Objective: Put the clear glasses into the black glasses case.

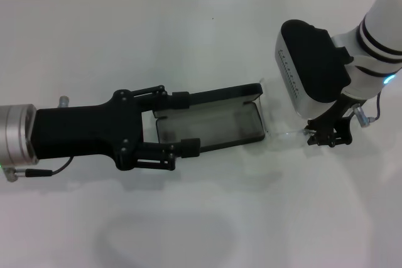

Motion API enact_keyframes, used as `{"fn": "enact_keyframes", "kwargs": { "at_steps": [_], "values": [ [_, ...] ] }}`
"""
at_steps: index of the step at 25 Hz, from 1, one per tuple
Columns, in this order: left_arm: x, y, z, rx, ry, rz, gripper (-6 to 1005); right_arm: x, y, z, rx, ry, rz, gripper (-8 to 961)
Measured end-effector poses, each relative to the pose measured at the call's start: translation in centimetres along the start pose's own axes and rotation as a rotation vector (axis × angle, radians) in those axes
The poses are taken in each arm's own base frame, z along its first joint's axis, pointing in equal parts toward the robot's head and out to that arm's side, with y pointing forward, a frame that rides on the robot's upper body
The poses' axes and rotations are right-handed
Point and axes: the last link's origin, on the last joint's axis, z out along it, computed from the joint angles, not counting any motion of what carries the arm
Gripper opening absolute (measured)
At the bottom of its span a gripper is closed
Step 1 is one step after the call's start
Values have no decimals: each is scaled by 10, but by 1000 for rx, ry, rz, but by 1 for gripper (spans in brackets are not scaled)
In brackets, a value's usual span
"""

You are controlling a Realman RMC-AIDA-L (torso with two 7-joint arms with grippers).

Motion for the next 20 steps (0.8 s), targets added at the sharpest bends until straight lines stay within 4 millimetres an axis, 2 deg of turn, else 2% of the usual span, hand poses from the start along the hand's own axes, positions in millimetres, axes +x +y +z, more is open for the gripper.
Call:
{"fn": "enact_keyframes", "kwargs": {
  "at_steps": [3,8,16,20],
  "values": [
    [0,-1,0,6,1,0,894,0,0,-3,20,-9,-5,115],
    [0,-1,-1,9,4,0,894,7,2,-21,44,-61,31,115],
    [1,0,-4,23,34,10,893,33,12,-52,74,-150,142,115],
    [5,0,-6,37,77,40,892,47,17,-75,139,-301,198,115]
  ]
}}
